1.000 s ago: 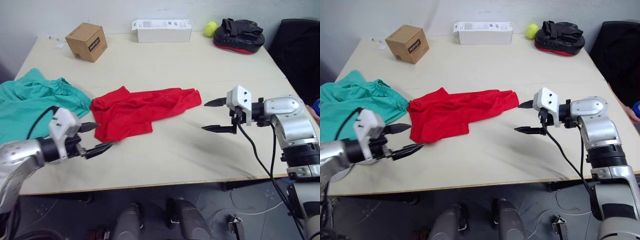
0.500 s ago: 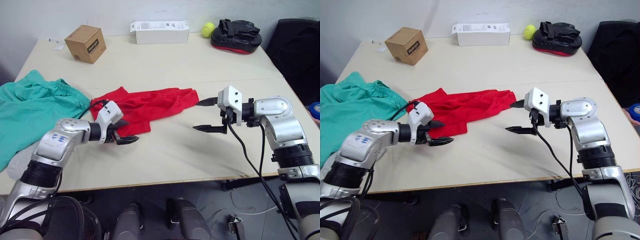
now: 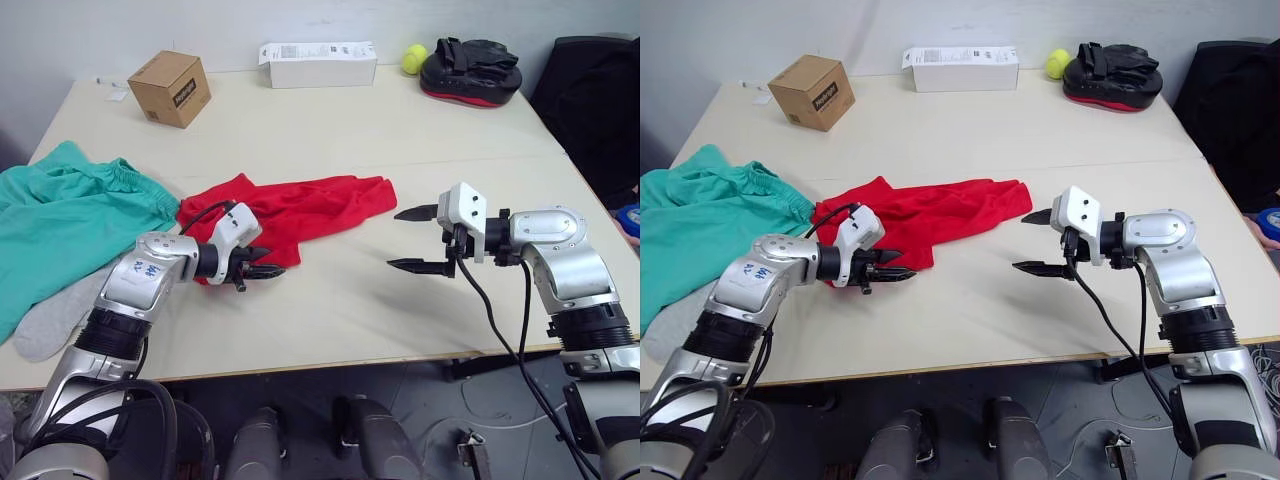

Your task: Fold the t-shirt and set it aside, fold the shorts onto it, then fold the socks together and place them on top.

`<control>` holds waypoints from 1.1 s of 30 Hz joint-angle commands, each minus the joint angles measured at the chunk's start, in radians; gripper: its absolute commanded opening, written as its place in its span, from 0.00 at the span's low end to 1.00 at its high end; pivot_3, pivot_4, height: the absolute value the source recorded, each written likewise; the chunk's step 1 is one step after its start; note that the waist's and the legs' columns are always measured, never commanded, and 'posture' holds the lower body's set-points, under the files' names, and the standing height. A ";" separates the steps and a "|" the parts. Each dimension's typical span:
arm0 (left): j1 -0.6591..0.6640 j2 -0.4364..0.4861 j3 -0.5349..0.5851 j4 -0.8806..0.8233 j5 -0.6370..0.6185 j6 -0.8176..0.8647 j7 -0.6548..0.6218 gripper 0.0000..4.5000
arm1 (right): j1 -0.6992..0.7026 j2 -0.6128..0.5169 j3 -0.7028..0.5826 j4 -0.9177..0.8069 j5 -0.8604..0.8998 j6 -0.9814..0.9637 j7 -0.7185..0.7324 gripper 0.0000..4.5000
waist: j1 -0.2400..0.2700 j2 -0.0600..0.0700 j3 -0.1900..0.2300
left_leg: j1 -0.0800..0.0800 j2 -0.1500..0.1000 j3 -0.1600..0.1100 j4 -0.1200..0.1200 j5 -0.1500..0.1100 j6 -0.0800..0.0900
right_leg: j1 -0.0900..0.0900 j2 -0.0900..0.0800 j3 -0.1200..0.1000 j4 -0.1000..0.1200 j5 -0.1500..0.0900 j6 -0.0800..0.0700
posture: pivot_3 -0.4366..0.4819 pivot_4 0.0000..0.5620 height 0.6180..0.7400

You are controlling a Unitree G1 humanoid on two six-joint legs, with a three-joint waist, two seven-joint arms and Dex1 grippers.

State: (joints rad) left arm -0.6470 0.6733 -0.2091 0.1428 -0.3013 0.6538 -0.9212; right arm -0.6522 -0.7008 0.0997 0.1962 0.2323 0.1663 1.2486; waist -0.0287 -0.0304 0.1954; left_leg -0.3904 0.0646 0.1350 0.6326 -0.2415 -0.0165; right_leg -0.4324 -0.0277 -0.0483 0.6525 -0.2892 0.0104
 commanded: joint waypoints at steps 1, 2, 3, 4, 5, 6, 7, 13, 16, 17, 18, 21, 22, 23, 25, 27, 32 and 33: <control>-0.048 -0.024 0.014 0.041 0.018 -0.012 -0.011 0.44 | 0.003 -0.017 -0.046 -0.041 0.024 -0.005 -0.012 1.00 | 0.001 0.000 0.000 | 0.000 0.000 0.000 0.000 0.000 0.000 | 0.000 0.000 0.000 0.000 0.000 0.000 | 0.48 0.27 1.00; -0.059 -0.034 0.010 0.057 0.023 -0.013 -0.012 0.44 | 0.003 -0.016 -0.046 -0.042 0.023 -0.006 -0.015 1.00 | 0.001 0.000 0.000 | 0.001 0.000 0.000 0.000 0.000 0.000 | 0.001 0.000 0.000 0.000 0.000 0.000 | 0.48 0.27 1.00; -0.067 -0.045 0.007 0.072 0.027 -0.016 -0.014 0.44 | 0.003 -0.015 -0.045 -0.041 0.022 -0.008 -0.018 1.00 | 0.001 0.000 0.000 | 0.000 0.000 0.000 0.000 0.000 0.000 | 0.001 0.000 0.000 0.000 0.000 0.000 | 0.48 0.27 1.00; -0.071 -0.054 0.009 0.081 0.026 -0.018 -0.021 0.41 | 0.002 -0.015 -0.044 -0.039 0.020 -0.010 -0.021 1.00 | 0.001 0.000 0.000 | 0.000 0.000 0.000 0.000 0.000 0.000 | 0.001 0.000 0.000 0.000 0.000 0.000 | 0.48 0.27 1.00; -0.073 -0.059 0.009 0.086 0.026 -0.021 -0.033 0.37 | 0.000 -0.015 -0.042 -0.037 0.017 -0.012 -0.023 1.00 | -0.001 0.000 0.000 | 0.000 0.000 0.000 0.000 0.000 0.000 | 0.000 0.000 0.000 0.000 0.000 0.001 | 0.48 0.27 1.00; -0.070 -0.061 0.007 0.083 0.025 -0.020 -0.047 0.32 | -0.004 -0.016 -0.038 -0.030 0.011 -0.018 -0.026 1.00 | -0.002 0.000 0.000 | 0.000 0.000 0.000 0.000 0.000 -0.001 | 0.000 0.000 0.000 0.000 0.000 0.001 | 0.48 0.27 1.00; -0.066 -0.060 0.006 0.076 0.024 -0.015 -0.060 0.26 | -0.009 -0.017 -0.034 -0.020 0.002 -0.026 -0.028 1.00 | -0.002 0.000 0.000 | 0.000 0.000 0.001 0.000 0.001 -0.001 | 0.000 0.000 0.000 0.000 0.000 0.001 | 0.48 0.27 1.00; 0.007 -0.007 -0.021 -0.006 0.032 0.006 -0.145 0.01 | -0.098 0.012 0.000 0.098 -0.070 -0.078 -0.067 1.00 | -0.008 0.000 0.000 | 0.001 0.000 0.001 0.000 0.002 -0.003 | 0.000 0.000 0.001 0.001 -0.001 0.001 | 0.48 0.27 1.00; 0.067 0.042 -0.010 -0.076 0.024 0.001 -0.181 0.01 | -0.140 0.029 0.018 0.157 -0.094 -0.106 -0.067 1.00 | -0.010 0.000 0.000 | 0.002 0.001 0.001 -0.001 0.002 -0.004 | 0.000 0.001 0.001 0.001 -0.001 -0.001 | 0.48 0.27 1.00; 0.086 0.059 -0.005 -0.098 0.019 0.000 -0.195 0.01 | -0.149 0.032 0.024 0.171 -0.102 -0.118 -0.061 1.00 | -0.009 0.000 0.000 | 0.002 0.001 0.001 -0.002 0.002 -0.005 | -0.001 0.001 0.001 0.001 -0.002 -0.001 | 0.48 0.27 1.00; 0.115 0.088 0.004 -0.138 0.005 0.001 -0.221 0.01 | -0.158 0.034 0.034 0.187 -0.115 -0.141 -0.052 1.00 | -0.010 0.000 0.000 | 0.002 0.001 0.001 -0.002 0.002 -0.005 | -0.001 0.001 0.001 0.001 -0.002 -0.001 | 0.48 0.27 1.00; 0.200 0.175 0.027 -0.245 -0.031 0.022 -0.283 0.01 | -0.181 0.038 0.058 0.243 -0.150 -0.208 -0.034 1.00 | -0.016 0.000 0.000 | 0.002 0.001 0.001 -0.003 0.002 -0.006 | -0.001 0.001 0.001 0.001 -0.002 -0.002 | 0.48 0.27 1.00; 0.232 0.206 0.036 -0.278 -0.041 0.018 -0.304 0.01 | -0.190 0.040 0.065 0.264 -0.160 -0.229 -0.031 1.00 | -0.016 0.000 0.000 | 0.001 0.001 0.001 -0.003 0.002 -0.006 | -0.002 0.001 0.001 0.001 -0.003 -0.002 | 0.48 0.27 1.00; 0.260 0.234 0.044 -0.304 -0.046 0.016 -0.317 0.01 | -0.199 0.044 0.069 0.283 -0.168 -0.245 -0.027 1.00 | -0.016 0.000 0.000 | 0.001 0.001 0.001 -0.003 0.002 -0.006 | -0.002 0.001 0.001 0.001 -0.003 -0.002 | 0.48 0.27 1.00; 0.318 0.288 0.065 -0.348 -0.052 0.004 -0.340 0.01 | -0.219 0.051 0.079 0.319 -0.183 -0.273 -0.018 1.00 | -0.019 0.000 0.000 | 0.001 0.001 0.000 -0.002 0.002 -0.005 | -0.001 0.000 0.001 0.001 -0.003 -0.003 | 0.48 0.27 1.00; 0.368 0.331 0.089 -0.376 -0.055 -0.014 -0.356 0.01 | -0.237 0.057 0.090 0.349 -0.192 -0.299 -0.004 1.00 | -0.022 -0.001 0.000 | 0.001 0.001 0.000 -0.003 0.002 -0.005 | -0.001 0.000 0.002 0.001 -0.003 -0.003 | 0.48 0.27 1.00; 0.482 0.420 0.137 -0.417 -0.059 -0.077 -0.399 0.01 | -0.277 0.071 0.116 0.417 -0.226 -0.365 0.040 1.00 | -0.027 -0.001 0.000 | 0.002 0.001 0.000 -0.004 0.000 -0.001 | -0.002 0.000 0.001 0.001 -0.004 -0.005 | 0.48 0.27 1.00; 0.501 0.431 0.145 -0.423 -0.061 -0.086 -0.405 0.01 | -0.283 0.073 0.121 0.430 -0.233 -0.378 0.046 1.00 | -0.027 -0.001 0.000 | 0.001 0.001 0.000 -0.004 -0.001 0.000 | -0.002 0.000 0.001 0.002 -0.005 -0.006 | 0.48 0.27 1.00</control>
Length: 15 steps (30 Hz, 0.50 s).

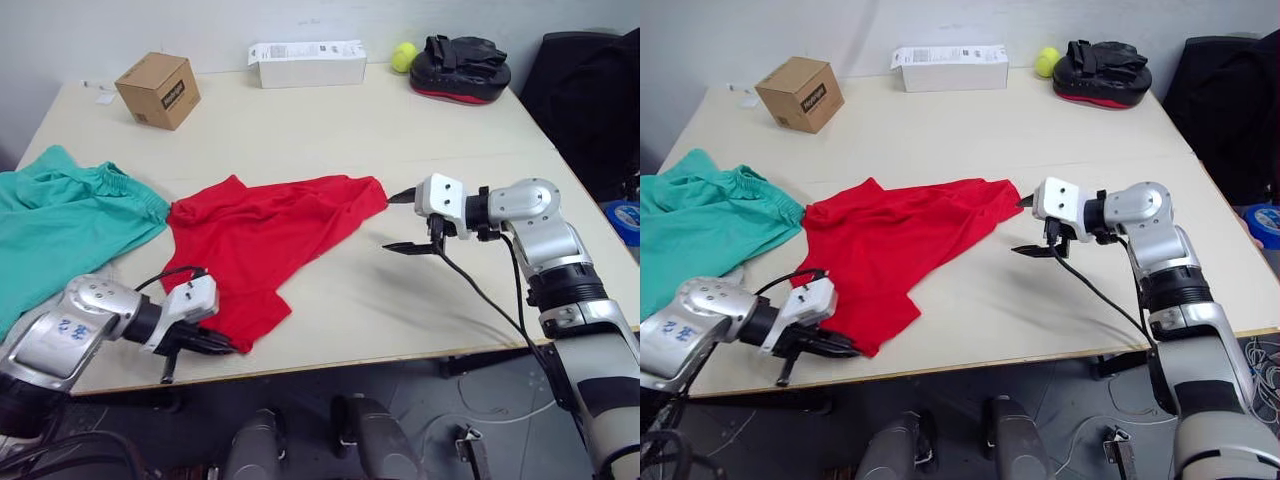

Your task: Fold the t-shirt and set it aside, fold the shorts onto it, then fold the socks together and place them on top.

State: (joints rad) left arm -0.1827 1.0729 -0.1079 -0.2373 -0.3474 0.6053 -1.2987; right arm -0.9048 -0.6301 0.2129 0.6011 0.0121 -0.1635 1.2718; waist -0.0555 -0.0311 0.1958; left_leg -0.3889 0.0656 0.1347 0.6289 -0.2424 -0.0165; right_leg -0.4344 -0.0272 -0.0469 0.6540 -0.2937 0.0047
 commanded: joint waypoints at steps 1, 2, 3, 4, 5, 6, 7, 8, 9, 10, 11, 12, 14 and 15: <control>0.056 0.044 0.052 -0.048 -0.014 -0.047 -0.035 0.01 | -0.037 0.003 0.013 0.038 -0.019 -0.062 0.028 1.00 | 0.000 0.000 0.000 | 0.000 0.000 0.000 0.000 0.000 0.000 | 0.000 0.000 0.000 0.000 0.000 0.000 | 0.48 0.27 1.00; 0.076 0.057 0.059 -0.052 -0.011 -0.062 -0.044 0.01 | -0.043 0.004 0.018 0.050 -0.024 -0.077 0.033 1.00 | 0.000 0.000 0.000 | 0.000 0.000 0.000 0.000 0.000 0.000 | 0.000 0.000 0.000 0.000 0.000 -0.001 | 0.48 0.27 1.00; 0.101 0.072 0.067 -0.053 -0.006 -0.077 -0.054 0.01 | -0.050 0.005 0.022 0.063 -0.031 -0.089 0.039 1.00 | -0.001 0.000 0.000 | 0.000 0.000 0.000 0.000 0.000 0.000 | -0.001 0.000 0.000 0.000 0.000 -0.001 | 0.48 0.27 1.00; 0.128 0.088 0.075 -0.052 0.001 -0.097 -0.063 0.01 | -0.058 0.009 0.025 0.073 -0.033 -0.096 0.049 1.00 | -0.001 0.000 0.000 | -0.001 0.000 0.000 0.000 0.000 0.000 | -0.001 0.000 0.000 0.000 -0.001 -0.001 | 0.48 0.27 1.00; 0.156 0.103 0.085 -0.052 0.003 -0.108 -0.070 0.01 | -0.070 0.015 0.025 0.084 -0.033 -0.093 0.057 1.00 | -0.002 0.000 0.000 | 0.000 0.000 0.000 0.000 0.000 0.000 | -0.001 0.000 0.000 0.000 -0.001 -0.001 | 0.48 0.27 1.00; 0.174 0.112 0.093 -0.052 0.004 -0.116 -0.073 0.01 | -0.079 0.021 0.025 0.093 -0.033 -0.092 0.062 1.00 | -0.004 0.000 0.000 | -0.001 0.000 0.001 0.000 0.000 0.000 | -0.002 0.000 0.000 0.000 -0.001 -0.001 | 0.48 0.27 1.00; 0.189 0.120 0.098 -0.052 0.005 -0.122 -0.073 0.01 | -0.088 0.028 0.022 0.102 -0.029 -0.079 0.067 1.00 | -0.004 0.000 0.000 | -0.001 0.000 0.001 0.000 0.000 0.000 | -0.002 0.000 0.000 0.001 -0.001 -0.002 | 0.48 0.27 1.00; 0.205 0.129 0.103 -0.051 0.009 -0.134 -0.075 0.01 | -0.100 0.039 0.016 0.111 -0.019 -0.045 0.072 1.00 | -0.004 0.000 0.000 | -0.001 0.000 0.001 0.000 0.000 0.000 | -0.002 0.000 0.000 0.001 -0.002 -0.003 | 0.48 0.27 1.00; 0.221 0.137 0.108 -0.047 0.016 -0.151 -0.077 0.01 | -0.112 0.050 0.008 0.120 -0.005 -0.002 0.081 1.00 | -0.004 0.000 0.000 | -0.001 0.001 0.001 0.000 0.000 0.000 | -0.003 0.000 0.000 0.001 -0.002 -0.004 | 0.48 0.27 1.00; 0.236 0.145 0.113 -0.043 0.021 -0.164 -0.077 0.01 | -0.126 0.062 -0.002 0.129 0.009 0.053 0.089 1.00 | -0.005 0.000 0.000 | -0.001 0.001 0.001 0.000 -0.001 0.000 | -0.003 0.000 0.000 0.002 -0.002 -0.004 | 0.48 0.27 1.00; 0.250 0.150 0.119 -0.037 0.028 -0.180 -0.076 0.01 | -0.139 0.071 -0.010 0.140 0.020 0.114 0.094 1.00 | -0.005 0.000 0.000 | -0.001 0.001 0.001 0.000 -0.001 0.000 | -0.003 0.000 0.000 0.002 -0.002 -0.004 | 0.48 0.27 1.00; 0.260 0.151 0.123 -0.032 0.034 -0.192 -0.074 0.01 | -0.152 0.077 -0.014 0.154 0.023 0.163 0.094 1.00 | -0.005 0.000 0.000 | -0.001 0.001 0.001 0.000 -0.001 -0.001 | -0.003 0.000 0.000 0.003 -0.003 -0.005 | 0.48 0.27 1.00; 0.270 0.144 0.132 -0.028 0.036 -0.200 -0.062 0.01 | -0.179 0.085 -0.007 0.195 0.006 0.228 0.083 1.00 | -0.004 0.000 0.000 | -0.001 0.001 0.001 0.000 -0.001 -0.001 | -0.005 0.000 0.000 0.004 -0.004 -0.006 | 0.48 0.27 1.00; 0.269 0.137 0.135 -0.030 0.033 -0.198 -0.056 0.01 | -0.193 0.091 -0.002 0.223 -0.007 0.241 0.066 1.00 | -0.004 0.000 0.000 | -0.001 0.001 0.001 0.000 -0.001 -0.001 | -0.005 0.000 0.000 0.004 -0.004 -0.007 | 0.48 0.27 1.00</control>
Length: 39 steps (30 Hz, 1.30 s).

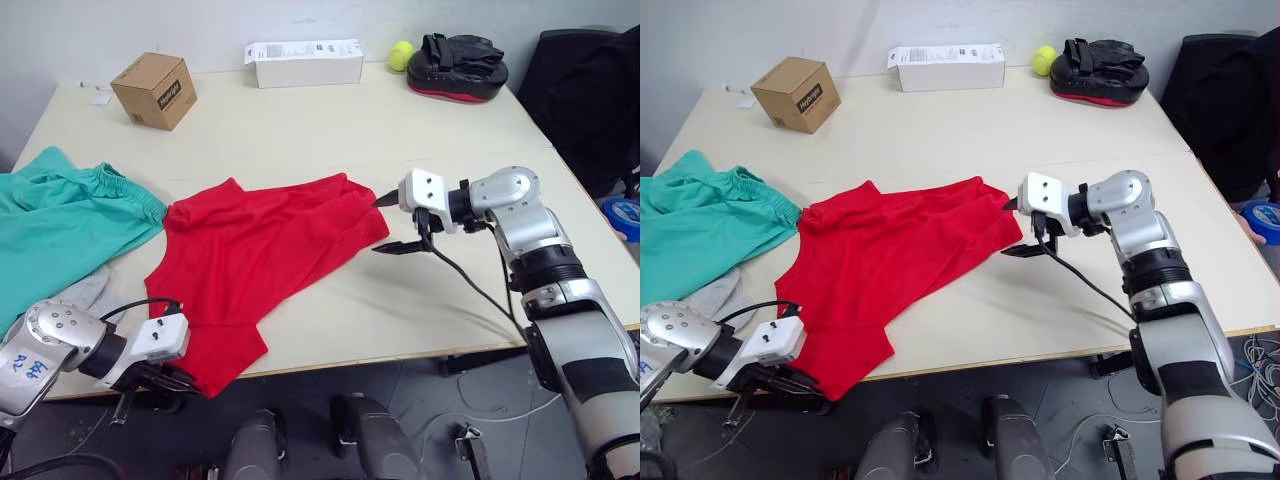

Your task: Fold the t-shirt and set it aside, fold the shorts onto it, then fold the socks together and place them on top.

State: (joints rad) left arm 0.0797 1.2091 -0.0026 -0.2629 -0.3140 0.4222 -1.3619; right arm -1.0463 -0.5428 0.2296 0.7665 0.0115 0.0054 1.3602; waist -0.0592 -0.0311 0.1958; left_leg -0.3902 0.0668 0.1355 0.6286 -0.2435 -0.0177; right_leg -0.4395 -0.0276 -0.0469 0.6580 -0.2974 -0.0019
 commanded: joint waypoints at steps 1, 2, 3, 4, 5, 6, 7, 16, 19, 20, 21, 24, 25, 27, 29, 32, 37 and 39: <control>0.006 -0.006 0.032 -0.007 -0.003 -0.011 0.013 0.01 | -0.066 0.011 -0.018 0.089 -0.016 0.091 -0.043 1.00 | 0.001 0.000 0.000 | 0.000 0.000 0.000 0.000 0.000 0.000 | 0.000 0.000 0.000 0.000 0.000 0.000 | 0.48 0.27 1.00; 0.004 -0.009 0.032 -0.010 -0.006 -0.008 0.018 0.01 | -0.076 0.015 -0.018 0.110 -0.022 0.103 -0.056 1.00 | 0.001 0.000 0.000 | -0.001 0.000 0.000 0.000 0.000 0.000 | -0.001 0.000 0.000 0.000 0.000 0.000 | 0.48 0.27 1.00; 0.003 -0.014 0.033 -0.014 -0.009 -0.003 0.023 0.01 | -0.087 0.021 -0.020 0.132 -0.024 0.113 -0.063 1.00 | 0.000 0.000 0.000 | -0.001 0.000 0.000 0.000 0.000 0.000 | -0.001 -0.001 0.000 0.000 0.000 -0.001 | 0.48 0.27 1.00; 0.001 -0.018 0.033 -0.018 -0.011 0.000 0.028 0.01 | -0.098 0.026 -0.024 0.156 -0.023 0.130 -0.063 1.00 | 0.000 0.000 0.000 | -0.001 0.000 0.000 0.000 0.000 0.000 | -0.001 -0.001 0.000 0.000 0.000 -0.001 | 0.48 0.27 1.00; -0.002 -0.022 0.033 -0.021 -0.012 0.003 0.034 0.01 | -0.110 0.031 -0.026 0.181 -0.023 0.148 -0.061 1.00 | 0.000 0.000 0.000 | -0.001 0.000 0.000 0.000 0.000 0.000 | -0.001 -0.001 0.000 0.000 0.000 -0.001 | 0.48 0.27 1.00; -0.004 -0.027 0.034 -0.023 -0.012 0.004 0.039 0.01 | -0.119 0.035 -0.026 0.201 -0.024 0.150 -0.058 1.00 | 0.000 0.000 0.000 | -0.001 0.000 0.000 0.000 0.000 0.000 | -0.001 -0.001 0.000 0.000 0.000 -0.001 | 0.48 0.27 1.00; -0.005 -0.029 0.035 -0.024 -0.013 0.006 0.043 0.01 | -0.123 0.038 -0.025 0.214 -0.026 0.149 -0.055 1.00 | -0.001 0.000 0.000 | -0.001 0.000 0.000 0.000 0.000 0.000 | -0.001 -0.001 0.000 0.000 0.000 -0.001 | 0.48 0.27 1.00; -0.001 -0.039 0.046 -0.038 -0.031 0.021 0.058 0.00 | -0.113 0.065 -0.040 0.227 -0.008 0.160 -0.043 0.38 | -0.003 0.000 0.000 | -0.001 0.000 0.001 -0.001 0.000 0.000 | -0.003 0.000 0.000 0.003 0.000 -0.001 | 0.48 0.27 1.00; 0.004 -0.040 0.051 -0.042 -0.038 0.027 0.057 0.00 | -0.106 0.071 -0.044 0.224 -0.008 0.167 -0.049 0.15 | -0.002 0.000 0.000 | -0.001 0.000 0.001 -0.001 0.000 0.000 | -0.003 0.000 0.000 0.003 0.000 -0.001 | 0.48 0.27 1.00; 0.004 -0.040 0.052 -0.043 -0.040 0.028 0.057 0.00 | -0.104 0.072 -0.044 0.223 -0.009 0.167 -0.049 0.07 | -0.002 0.000 0.000 | -0.001 0.000 0.001 -0.001 0.000 0.000 | -0.003 0.000 0.000 0.003 0.000 -0.001 | 0.48 0.27 1.00; 0.005 -0.040 0.053 -0.044 -0.043 0.030 0.056 0.00 | -0.101 0.072 -0.043 0.221 -0.011 0.167 -0.053 0.01 | -0.002 0.000 0.000 | -0.001 0.000 0.001 -0.001 0.000 0.000 | -0.003 0.000 0.000 0.003 0.000 -0.001 | 0.48 0.27 1.00; 0.004 -0.038 0.054 -0.040 -0.048 0.031 0.055 0.00 | -0.086 0.065 -0.039 0.206 -0.012 0.161 -0.045 0.01 | -0.002 0.000 0.000 | -0.001 0.000 0.001 -0.001 0.000 -0.001 | -0.003 0.000 0.000 0.003 0.000 -0.001 | 0.48 0.27 1.00; 0.005 -0.038 0.055 -0.040 -0.050 0.031 0.055 0.00 | -0.078 0.061 -0.039 0.195 -0.009 0.153 -0.034 0.01 | -0.002 0.000 0.000 | -0.001 0.000 0.001 -0.001 0.000 -0.001 | -0.003 0.000 0.000 0.003 0.000 -0.001 | 0.48 0.27 1.00; 0.010 -0.037 0.058 -0.042 -0.055 0.033 0.053 0.00 | -0.059 0.049 -0.040 0.167 -0.005 0.125 -0.018 0.01 | -0.002 0.000 0.000 | -0.001 0.000 0.001 -0.001 0.000 -0.001 | -0.003 0.000 0.000 0.003 0.000 -0.001 | 0.48 0.27 1.00; 0.023 -0.033 0.068 -0.046 -0.065 0.038 0.046 0.00 | -0.017 0.027 -0.057 0.098 0.028 0.081 0.037 0.01 | -0.001 0.000 0.000 | -0.001 0.000 0.001 -0.001 0.000 -0.001 | -0.003 0.000 0.000 0.003 0.000 -0.001 | 0.48 0.27 1.00; 0.064 -0.022 0.101 -0.049 -0.077 0.039 0.031 0.00 | 0.076 -0.025 -0.088 -0.052 0.092 0.038 0.127 0.01 | 0.001 0.000 0.000 | -0.002 0.000 0.001 -0.001 0.000 0.000 | -0.003 0.000 0.000 0.002 0.000 0.000 | 0.48 0.27 1.00; 0.135 -0.011 0.165 -0.023 -0.075 0.013 0.005 0.00 | 0.296 -0.161 -0.115 -0.350 0.193 0.026 0.241 0.01 | 0.003 0.000 0.000 | -0.001 0.000 0.001 -0.001 -0.001 -0.001 | -0.003 0.000 0.000 0.002 -0.001 0.000 | 0.48 0.27 1.00; 0.158 -0.008 0.190 -0.009 -0.075 0.004 -0.010 0.00 | 0.401 -0.236 -0.115 -0.473 0.248 0.022 0.254 0.01 | 0.005 0.000 0.000 | -0.001 0.000 0.000 -0.001 -0.001 -0.001 | -0.003 0.000 -0.001 0.002 -0.001 0.000 | 0.48 0.27 1.00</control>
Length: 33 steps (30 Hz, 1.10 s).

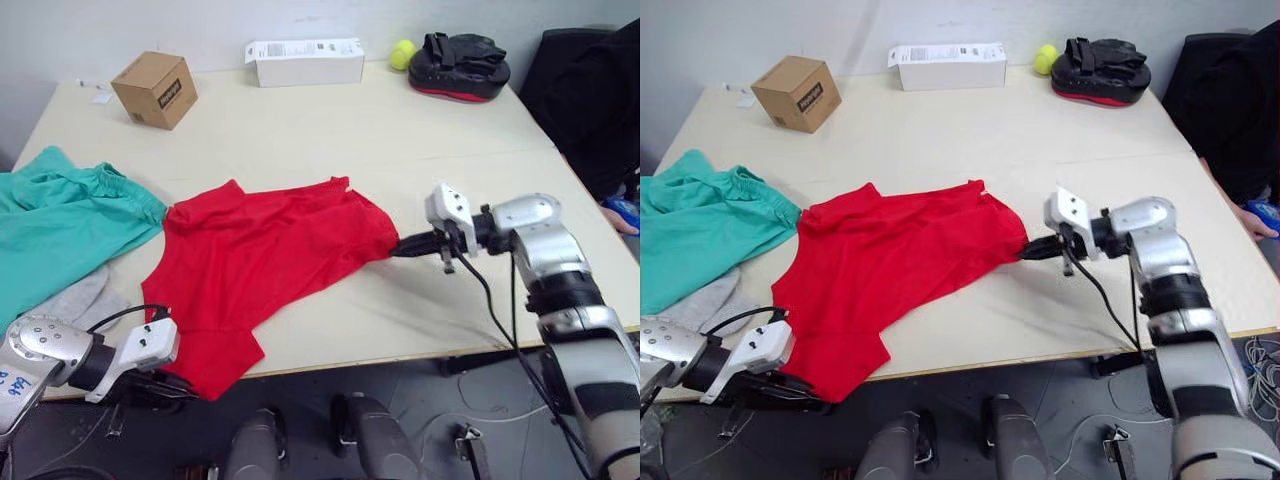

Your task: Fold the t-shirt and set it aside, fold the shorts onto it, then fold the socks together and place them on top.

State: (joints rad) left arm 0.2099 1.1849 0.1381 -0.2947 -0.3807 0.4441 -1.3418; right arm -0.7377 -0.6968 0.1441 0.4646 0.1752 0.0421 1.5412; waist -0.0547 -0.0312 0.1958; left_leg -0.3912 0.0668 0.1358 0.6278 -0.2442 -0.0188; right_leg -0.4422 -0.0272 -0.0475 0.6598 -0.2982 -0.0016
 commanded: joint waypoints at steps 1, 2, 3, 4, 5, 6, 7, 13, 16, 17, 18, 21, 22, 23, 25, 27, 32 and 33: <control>0.040 0.017 0.062 0.029 -0.009 -0.023 -0.039 0.00 | 0.139 -0.111 -0.035 -0.224 0.106 -0.014 0.073 0.01 | 0.002 0.000 0.000 | 0.000 0.000 0.000 0.000 0.000 0.000 | 0.000 0.000 0.000 0.000 0.000 0.000 | 0.48 0.27 1.00; 0.052 0.020 0.072 0.035 -0.011 -0.024 -0.049 0.00 | 0.188 -0.136 -0.047 -0.276 0.125 -0.008 0.073 0.01 | 0.001 0.000 0.000 | 0.000 0.000 0.000 0.000 0.000 0.000 | 0.000 0.000 0.000 -0.001 0.000 0.000 | 0.48 0.27 1.00; 0.063 0.022 0.081 0.039 -0.011 -0.029 -0.059 0.00 | 0.233 -0.158 -0.056 -0.318 0.135 -0.021 0.073 0.01 | 0.000 0.000 0.000 | 0.000 0.000 0.000 0.000 0.000 0.000 | 0.000 0.000 0.000 -0.001 -0.001 0.000 | 0.48 0.27 1.00; 0.075 0.026 0.089 0.040 -0.012 -0.032 -0.072 0.00 | 0.281 -0.181 -0.064 -0.352 0.134 -0.054 0.070 0.01 | -0.001 0.000 0.000 | 0.000 0.000 0.000 0.001 0.000 0.000 | 0.000 0.000 0.000 -0.002 -0.001 0.000 | 0.48 0.27 1.00; 0.087 0.030 0.096 0.038 -0.015 -0.030 -0.085 0.00 | 0.326 -0.201 -0.071 -0.378 0.131 -0.091 0.066 0.01 | -0.001 0.000 0.000 | 0.000 0.000 0.000 0.001 0.000 -0.001 | 0.000 0.000 0.000 -0.002 -0.001 -0.001 | 0.48 0.27 1.00; 0.098 0.033 0.104 0.034 -0.019 -0.028 -0.099 0.00 | 0.369 -0.218 -0.080 -0.402 0.132 -0.116 0.061 0.01 | -0.001 -0.001 0.000 | 0.000 0.000 0.000 0.001 -0.001 -0.001 | 0.000 0.001 0.000 -0.002 -0.002 0.000 | 0.48 0.27 1.00; 0.109 0.036 0.113 0.030 -0.025 -0.024 -0.111 0.00 | 0.416 -0.234 -0.093 -0.428 0.139 -0.129 0.052 0.01 | 0.000 -0.001 0.000 | 0.000 0.000 0.000 0.001 -0.002 -0.004 | 0.000 0.001 0.000 -0.003 -0.002 0.000 | 0.48 0.27 1.00; 0.134 0.047 0.139 0.040 -0.022 -0.026 -0.155 0.00 | 0.655 -0.331 -0.168 -0.608 0.240 -0.041 0.038 0.01 | 0.005 -0.001 0.000 | 0.000 -0.001 -0.003 0.001 -0.003 -0.004 | 0.002 0.001 -0.001 -0.004 -0.005 0.000 | 0.48 0.27 1.00; 0.114 0.043 0.130 0.046 -0.021 -0.022 -0.152 0.00 | 0.688 -0.331 -0.187 -0.642 0.259 0.000 -0.016 0.01 | 0.001 -0.001 0.000 | 0.002 -0.001 -0.004 0.001 -0.004 -0.005 | 0.004 0.001 -0.001 -0.006 -0.005 0.000 | 0.48 0.27 1.00; 0.103 0.040 0.124 0.045 -0.022 -0.019 -0.150 0.00 | 0.688 -0.326 -0.188 -0.648 0.267 0.023 -0.032 0.01 | 0.001 -0.002 0.001 | 0.002 -0.001 -0.005 0.001 -0.004 -0.005 | 0.005 0.002 -0.001 -0.007 -0.005 0.000 | 0.48 0.27 1.00; 0.093 0.038 0.118 0.043 -0.024 -0.014 -0.148 0.00 | 0.686 -0.324 -0.189 -0.651 0.274 0.044 -0.040 0.01 | 0.001 -0.002 0.001 | 0.002 -0.001 -0.006 0.002 -0.005 -0.006 | 0.005 0.002 -0.001 -0.007 -0.005 0.000 | 0.48 0.27 1.00; 0.055 0.029 0.105 0.042 -0.033 0.005 -0.136 0.00 | 0.659 -0.323 -0.183 -0.640 0.289 0.088 -0.048 0.01 | 0.004 -0.002 0.001 | 0.002 -0.002 -0.010 0.001 -0.005 -0.005 | 0.008 0.002 -0.002 -0.009 -0.006 -0.002 | 0.48 0.27 1.00; 0.039 0.025 0.102 0.044 -0.040 0.016 -0.132 0.00 | 0.639 -0.319 -0.180 -0.627 0.290 0.099 -0.051 0.01 | 0.004 -0.002 0.001 | 0.002 -0.002 -0.010 0.001 -0.005 -0.005 | 0.009 0.002 -0.003 -0.010 -0.006 -0.002 | 0.48 0.27 1.00; 0.022 0.021 0.100 0.046 -0.046 0.024 -0.128 0.00 | 0.615 -0.313 -0.176 -0.610 0.286 0.105 -0.058 0.01 | 0.003 -0.002 0.001 | 0.002 -0.002 -0.011 0.001 -0.006 -0.004 | 0.010 0.002 -0.003 -0.010 -0.006 -0.002 | 0.48 0.27 1.00; -0.017 0.009 0.090 0.053 -0.064 0.046 -0.119 0.00 | 0.548 -0.289 -0.162 -0.559 0.273 0.124 -0.076 0.01 | 0.001 -0.002 0.001 | 0.002 -0.002 -0.010 0.001 -0.006 -0.004 | 0.010 0.002 -0.003 -0.011 -0.006 -0.002 | 0.48 0.27 1.00; -0.062 -0.006 0.075 0.064 -0.071 0.066 -0.100 0.00 | 0.483 -0.260 -0.148 -0.508 0.259 0.137 -0.092 0.01 | 0.002 -0.002 0.001 | 0.002 -0.002 -0.010 0.001 -0.005 -0.002 | 0.011 0.002 -0.003 -0.012 -0.006 -0.001 | 0.48 0.27 1.00; -0.210 -0.058 0.057 0.102 -0.111 0.138 -0.048 0.00 | 0.317 -0.187 -0.122 -0.374 0.201 0.133 -0.138 0.01 | 0.004 -0.002 0.001 | 0.002 -0.002 -0.010 0.001 -0.004 0.000 | 0.011 0.002 -0.003 -0.010 -0.005 0.001 | 0.48 0.27 1.00; -0.255 -0.068 0.052 0.120 -0.122 0.163 -0.034 0.00 | 0.283 -0.175 -0.116 -0.338 0.188 0.123 -0.143 0.01 | 0.004 -0.002 0.001 | 0.002 -0.002 -0.011 0.001 -0.004 0.000 | 0.011 0.002 -0.003 -0.009 -0.005 0.001 | 0.48 0.27 1.00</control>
State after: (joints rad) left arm -0.0074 1.1238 0.1841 -0.1869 -0.4729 0.5768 -1.3914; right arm -0.4225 -0.8807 0.0360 0.0917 0.3751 0.1754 1.4085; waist -0.0505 -0.0333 0.1964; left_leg -0.3887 0.0647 0.1252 0.6293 -0.2488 -0.0185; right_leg -0.4316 -0.0256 -0.0506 0.6531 -0.3028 -0.0009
